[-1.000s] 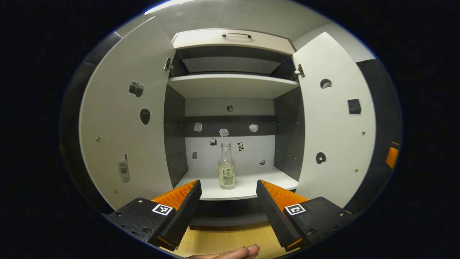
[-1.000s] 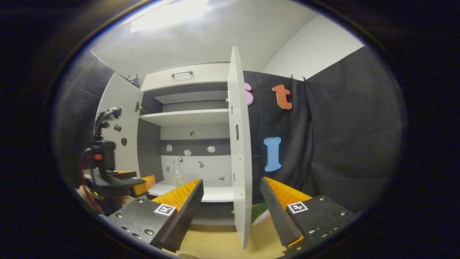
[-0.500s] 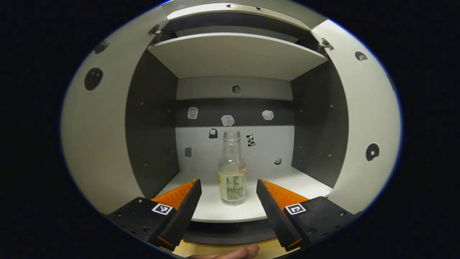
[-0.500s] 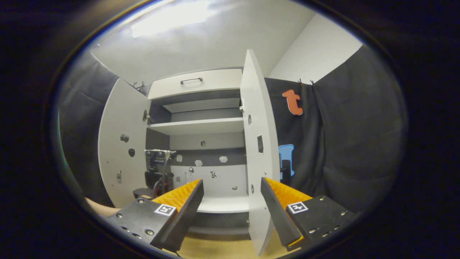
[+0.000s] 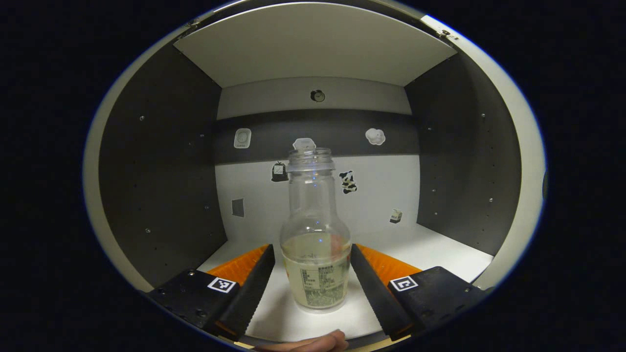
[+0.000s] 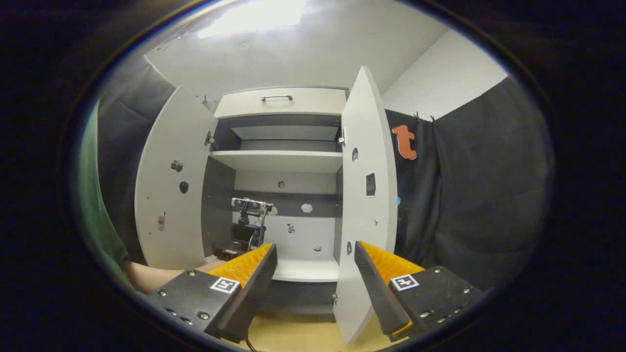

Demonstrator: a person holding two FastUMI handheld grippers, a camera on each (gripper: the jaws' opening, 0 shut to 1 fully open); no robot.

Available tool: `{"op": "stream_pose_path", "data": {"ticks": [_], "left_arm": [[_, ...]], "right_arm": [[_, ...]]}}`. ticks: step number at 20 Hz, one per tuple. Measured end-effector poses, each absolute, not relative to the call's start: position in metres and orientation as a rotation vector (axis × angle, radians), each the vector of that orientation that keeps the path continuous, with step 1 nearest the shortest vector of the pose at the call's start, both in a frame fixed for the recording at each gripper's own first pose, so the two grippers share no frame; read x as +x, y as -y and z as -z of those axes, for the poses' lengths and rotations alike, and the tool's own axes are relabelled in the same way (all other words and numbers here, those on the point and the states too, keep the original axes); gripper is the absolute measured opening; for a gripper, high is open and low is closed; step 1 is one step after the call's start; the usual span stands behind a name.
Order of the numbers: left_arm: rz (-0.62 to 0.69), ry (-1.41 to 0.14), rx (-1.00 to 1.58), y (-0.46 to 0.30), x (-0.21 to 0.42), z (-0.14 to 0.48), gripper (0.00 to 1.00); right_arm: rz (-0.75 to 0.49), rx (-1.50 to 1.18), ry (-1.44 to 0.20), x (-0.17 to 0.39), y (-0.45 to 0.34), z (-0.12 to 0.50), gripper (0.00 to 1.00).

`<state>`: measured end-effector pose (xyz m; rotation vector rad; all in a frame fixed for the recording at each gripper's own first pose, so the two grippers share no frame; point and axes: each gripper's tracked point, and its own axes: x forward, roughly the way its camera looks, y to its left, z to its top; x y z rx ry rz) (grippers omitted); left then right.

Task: Grasp the bottle in the cabinet with the left hand and place it on the coaster, then close the right door with the right hand and the left door with the left hand.

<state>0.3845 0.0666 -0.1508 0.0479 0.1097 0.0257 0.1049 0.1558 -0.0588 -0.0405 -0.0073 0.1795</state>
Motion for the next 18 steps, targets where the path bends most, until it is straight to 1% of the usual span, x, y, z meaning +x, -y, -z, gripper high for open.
{"op": "stream_pose_path", "data": {"ticks": [1,2,3,5,9,13,18], "left_arm": [[-0.01,-0.116,0.047,-0.066,0.384,0.147,0.99],[-0.011,-0.114,0.04,-0.065,0.38,0.139,0.92],[0.004,-0.085,0.026,-0.062,0.373,0.124,0.78],[0.007,-0.051,0.018,-0.061,0.355,0.103,0.78],[0.026,-0.049,0.029,-0.05,0.302,0.075,0.78],[0.047,-0.049,-0.013,-0.038,0.239,0.057,0.78],[0.031,0.004,-0.041,-0.032,0.162,0.038,0.78]], "right_arm": [[-0.169,-0.044,-0.004,0.1,-0.153,0.061,0.97],[-0.161,-0.046,-0.012,0.092,-0.15,0.062,0.97],[-0.154,-0.047,-0.017,0.086,-0.147,0.06,0.97],[-0.147,-0.043,-0.018,0.073,-0.138,0.056,0.97],[-0.126,-0.014,-0.025,0.042,-0.117,0.049,0.97],[-0.135,0.013,-0.013,0.003,-0.098,0.032,0.97],[-0.157,0.027,-0.016,-0.046,-0.079,0.023,0.97]]}}
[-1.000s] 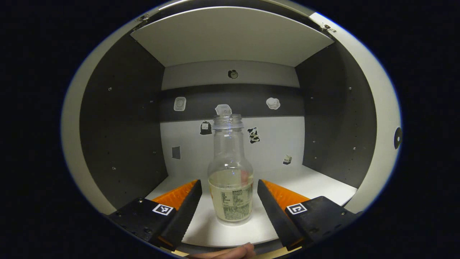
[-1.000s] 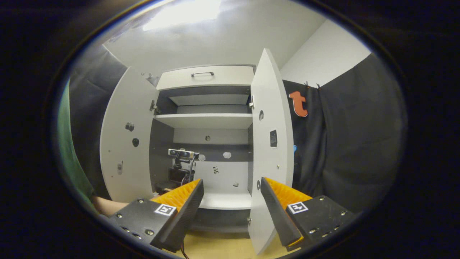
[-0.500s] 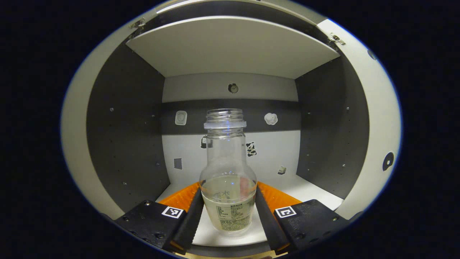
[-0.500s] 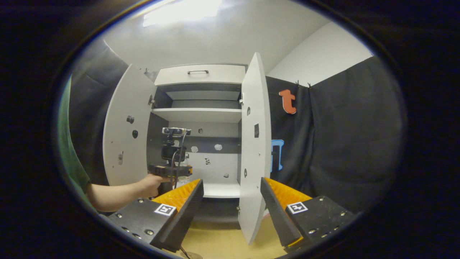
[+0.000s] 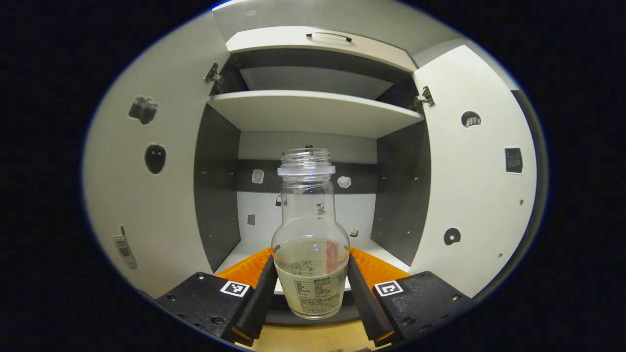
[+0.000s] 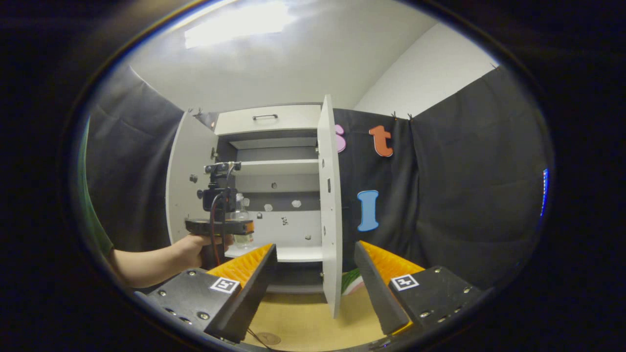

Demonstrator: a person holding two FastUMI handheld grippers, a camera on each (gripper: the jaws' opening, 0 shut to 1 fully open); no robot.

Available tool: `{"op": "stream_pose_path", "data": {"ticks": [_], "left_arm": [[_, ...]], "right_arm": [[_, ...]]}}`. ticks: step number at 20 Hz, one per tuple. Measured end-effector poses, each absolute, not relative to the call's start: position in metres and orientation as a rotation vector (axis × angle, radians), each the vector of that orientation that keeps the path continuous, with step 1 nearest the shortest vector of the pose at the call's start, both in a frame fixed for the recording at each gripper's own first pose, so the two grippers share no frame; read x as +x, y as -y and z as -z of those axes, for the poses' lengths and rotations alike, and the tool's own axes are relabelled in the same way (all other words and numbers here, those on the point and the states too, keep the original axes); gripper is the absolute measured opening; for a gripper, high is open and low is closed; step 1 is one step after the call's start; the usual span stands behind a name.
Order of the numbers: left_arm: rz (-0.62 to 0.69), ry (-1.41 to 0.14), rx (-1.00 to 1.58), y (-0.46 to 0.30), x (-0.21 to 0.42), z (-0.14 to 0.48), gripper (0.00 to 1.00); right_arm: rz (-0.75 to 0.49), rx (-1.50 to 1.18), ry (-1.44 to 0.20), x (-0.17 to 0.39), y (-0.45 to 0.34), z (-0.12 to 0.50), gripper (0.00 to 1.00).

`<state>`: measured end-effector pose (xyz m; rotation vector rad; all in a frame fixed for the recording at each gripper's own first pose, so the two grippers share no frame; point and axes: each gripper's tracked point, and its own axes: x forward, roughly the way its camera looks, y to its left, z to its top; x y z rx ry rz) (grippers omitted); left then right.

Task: Grasp the bottle in the cabinet with the left hand and place it on the coaster, then close the right door with the right hand and the left door with the left hand.

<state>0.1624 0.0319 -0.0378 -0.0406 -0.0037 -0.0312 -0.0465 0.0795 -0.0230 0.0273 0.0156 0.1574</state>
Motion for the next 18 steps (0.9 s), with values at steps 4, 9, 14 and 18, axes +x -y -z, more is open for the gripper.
{"op": "stream_pose_path", "data": {"ticks": [4,9,14,18], "left_arm": [[0.044,0.011,-0.059,-0.019,0.114,0.051,0.78],[0.042,0.015,-0.036,-0.006,0.075,0.107,0.78],[0.094,-0.076,-0.007,0.011,0.058,0.2,0.8],[0.2,-0.088,0.02,0.025,0.048,0.264,0.78]], "right_arm": [[-0.175,0.018,-0.021,-0.074,-0.067,0.023,0.96],[-0.176,0.03,-0.029,-0.083,-0.054,0.028,0.97],[-0.149,0.031,-0.018,-0.071,-0.046,0.033,0.97],[-0.146,0.054,-0.028,-0.05,-0.056,0.043,0.97]]}}
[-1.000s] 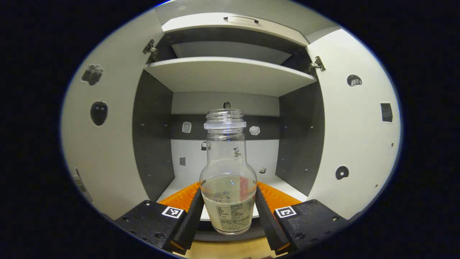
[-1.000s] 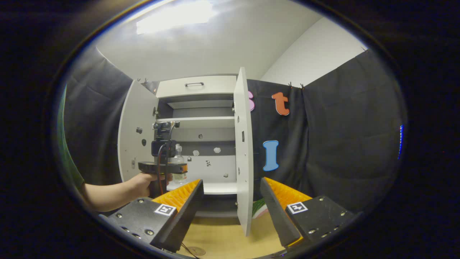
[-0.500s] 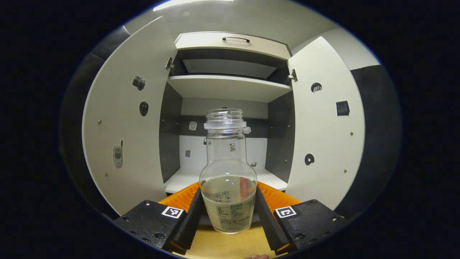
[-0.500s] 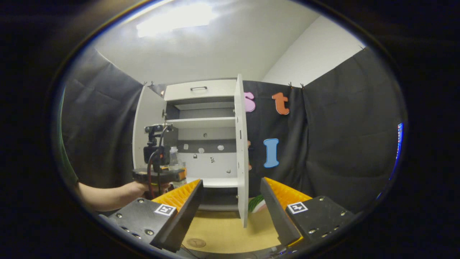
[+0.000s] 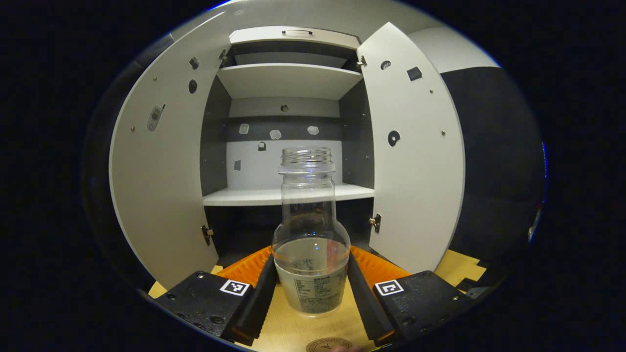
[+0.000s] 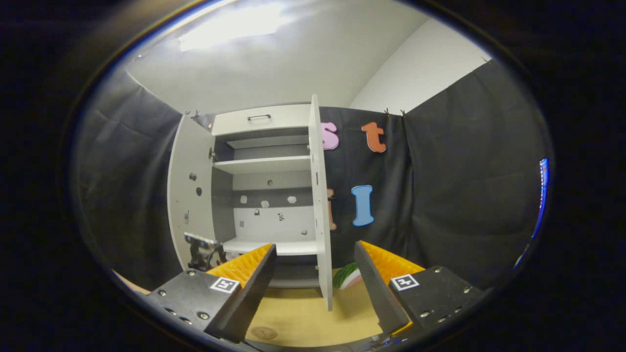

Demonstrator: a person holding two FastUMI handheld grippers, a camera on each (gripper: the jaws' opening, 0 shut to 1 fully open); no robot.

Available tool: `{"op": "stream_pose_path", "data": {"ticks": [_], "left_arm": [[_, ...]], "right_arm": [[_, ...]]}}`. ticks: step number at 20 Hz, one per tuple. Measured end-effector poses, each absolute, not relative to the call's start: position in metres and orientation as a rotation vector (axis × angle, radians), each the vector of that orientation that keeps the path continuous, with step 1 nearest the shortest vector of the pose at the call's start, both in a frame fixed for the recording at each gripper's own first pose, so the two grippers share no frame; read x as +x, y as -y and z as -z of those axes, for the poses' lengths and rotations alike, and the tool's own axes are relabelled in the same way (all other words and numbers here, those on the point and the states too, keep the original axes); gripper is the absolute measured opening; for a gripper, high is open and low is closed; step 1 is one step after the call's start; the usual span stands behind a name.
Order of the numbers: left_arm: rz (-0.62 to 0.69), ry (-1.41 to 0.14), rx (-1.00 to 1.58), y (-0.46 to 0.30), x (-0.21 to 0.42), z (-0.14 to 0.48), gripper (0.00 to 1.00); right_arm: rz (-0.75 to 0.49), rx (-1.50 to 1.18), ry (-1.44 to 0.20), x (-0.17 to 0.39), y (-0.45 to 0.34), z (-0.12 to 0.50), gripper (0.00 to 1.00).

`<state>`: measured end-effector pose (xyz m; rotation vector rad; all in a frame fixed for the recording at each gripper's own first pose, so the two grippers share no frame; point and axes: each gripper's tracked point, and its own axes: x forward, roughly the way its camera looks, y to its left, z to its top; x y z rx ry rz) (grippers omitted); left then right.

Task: Grasp the bottle in the cabinet with the left hand and place it on the coaster, then close the right door with the right hand and the left door with the left hand.

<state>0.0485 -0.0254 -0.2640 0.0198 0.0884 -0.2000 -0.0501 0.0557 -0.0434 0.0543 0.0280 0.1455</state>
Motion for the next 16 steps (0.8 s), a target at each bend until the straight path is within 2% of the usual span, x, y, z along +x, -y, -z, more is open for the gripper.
{"op": "stream_pose_path", "data": {"ticks": [4,5,7,8,10,16], "left_arm": [[0.298,-0.137,0.033,0.033,0.027,0.333,0.78],[0.304,-0.138,0.032,0.032,0.02,0.347,0.78],[0.33,-0.048,0.025,0.037,0.01,0.355,0.79],[0.348,-0.058,0.038,0.041,0.006,0.372,0.78],[0.38,-0.123,0.061,0.047,-0.008,0.403,0.79],[0.448,-0.138,0.065,0.056,-0.029,0.425,0.79]], "right_arm": [[-0.182,0.047,-0.006,-0.025,-0.07,0.052,0.94],[-0.204,0.063,-0.002,-0.021,-0.076,0.053,0.97],[-0.262,0.081,0.007,-0.014,-0.091,0.059,0.97],[-0.283,0.079,0.003,-0.01,-0.094,0.064,0.97],[-0.279,0.062,-0.027,0.003,-0.094,0.079,0.96],[-0.235,0.042,-0.095,0.017,-0.092,0.109,0.97]]}}
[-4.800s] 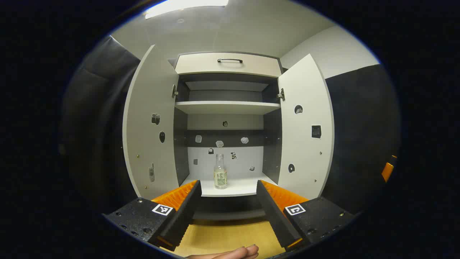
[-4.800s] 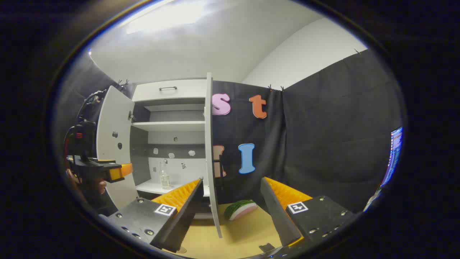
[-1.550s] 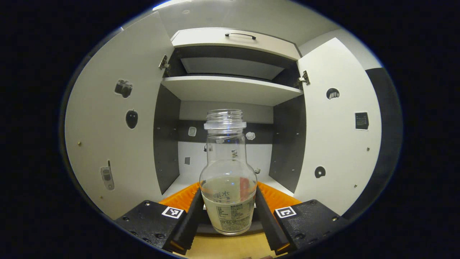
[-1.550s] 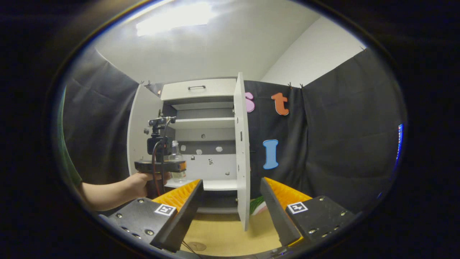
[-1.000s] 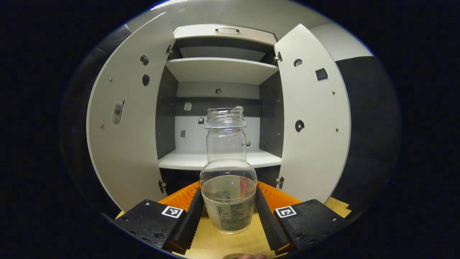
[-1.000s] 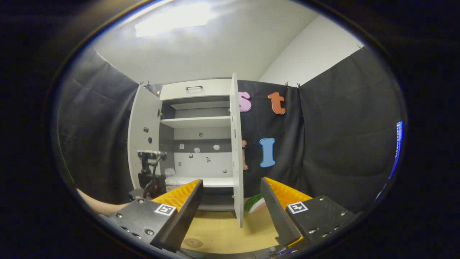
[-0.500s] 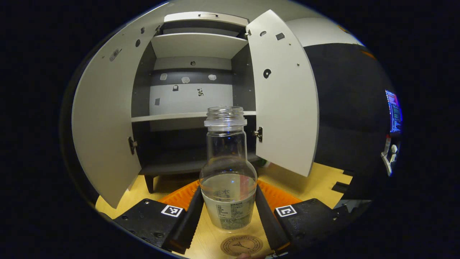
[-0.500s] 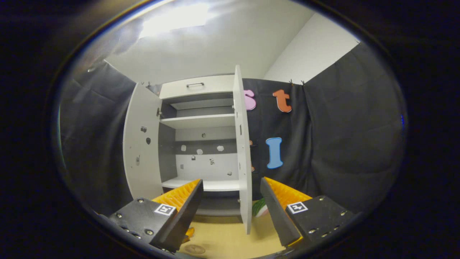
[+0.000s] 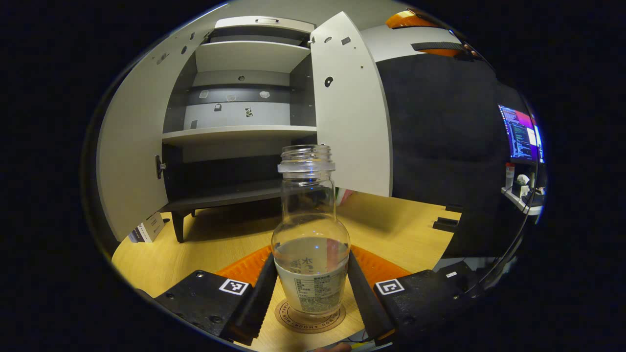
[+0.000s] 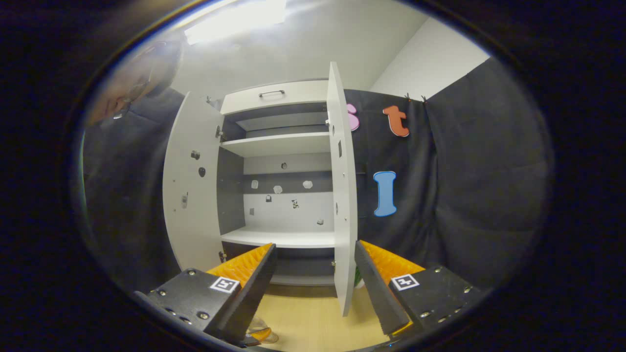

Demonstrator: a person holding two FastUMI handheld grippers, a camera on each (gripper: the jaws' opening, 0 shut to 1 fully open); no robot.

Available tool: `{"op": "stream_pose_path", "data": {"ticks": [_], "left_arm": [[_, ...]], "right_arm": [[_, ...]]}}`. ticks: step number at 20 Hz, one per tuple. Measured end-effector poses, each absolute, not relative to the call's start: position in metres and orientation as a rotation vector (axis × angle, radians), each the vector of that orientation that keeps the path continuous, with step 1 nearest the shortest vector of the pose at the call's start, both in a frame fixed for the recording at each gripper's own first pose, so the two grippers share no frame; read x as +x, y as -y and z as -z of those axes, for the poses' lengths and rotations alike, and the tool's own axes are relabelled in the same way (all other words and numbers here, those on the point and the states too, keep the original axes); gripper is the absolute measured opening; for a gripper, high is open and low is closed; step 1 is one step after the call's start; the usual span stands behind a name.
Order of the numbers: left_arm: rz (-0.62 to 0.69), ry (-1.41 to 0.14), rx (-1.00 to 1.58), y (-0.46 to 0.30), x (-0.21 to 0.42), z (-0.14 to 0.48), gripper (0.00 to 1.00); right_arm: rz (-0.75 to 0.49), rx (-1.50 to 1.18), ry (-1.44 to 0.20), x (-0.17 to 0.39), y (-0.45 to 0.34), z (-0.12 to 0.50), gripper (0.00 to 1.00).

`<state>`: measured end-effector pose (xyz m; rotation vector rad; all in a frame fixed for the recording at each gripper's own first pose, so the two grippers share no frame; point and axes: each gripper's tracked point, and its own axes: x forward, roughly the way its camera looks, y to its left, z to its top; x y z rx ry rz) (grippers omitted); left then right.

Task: Grasp the bottle in the cabinet with the left hand and place it on the coaster, then close the right door with the right hand and the left door with the left hand.

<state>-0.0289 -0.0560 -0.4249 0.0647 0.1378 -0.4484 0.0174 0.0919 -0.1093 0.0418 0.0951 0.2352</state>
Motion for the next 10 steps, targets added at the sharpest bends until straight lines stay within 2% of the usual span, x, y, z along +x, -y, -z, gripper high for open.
{"op": "stream_pose_path", "data": {"ticks": [1,4,6,7,10], "left_arm": [[0.453,-0.143,0.059,0.055,-0.03,0.429,0.79],[0.469,-0.248,0.045,0.055,-0.035,0.457,0.8],[0.483,-0.189,0.051,0.058,-0.032,0.442,0.82],[0.49,-0.188,0.066,0.058,-0.03,0.443,0.81],[0.51,-0.202,0.108,0.058,-0.031,0.442,0.82]], "right_arm": [[-0.231,0.048,-0.101,0.016,-0.09,0.112,0.94],[-0.201,0.057,-0.117,0.014,-0.078,0.118,0.97],[-0.189,0.072,-0.127,0.01,-0.075,0.118,0.97],[-0.187,0.072,-0.125,0.01,-0.073,0.117,0.94],[-0.175,0.066,-0.116,0.01,-0.064,0.111,0.97]]}}
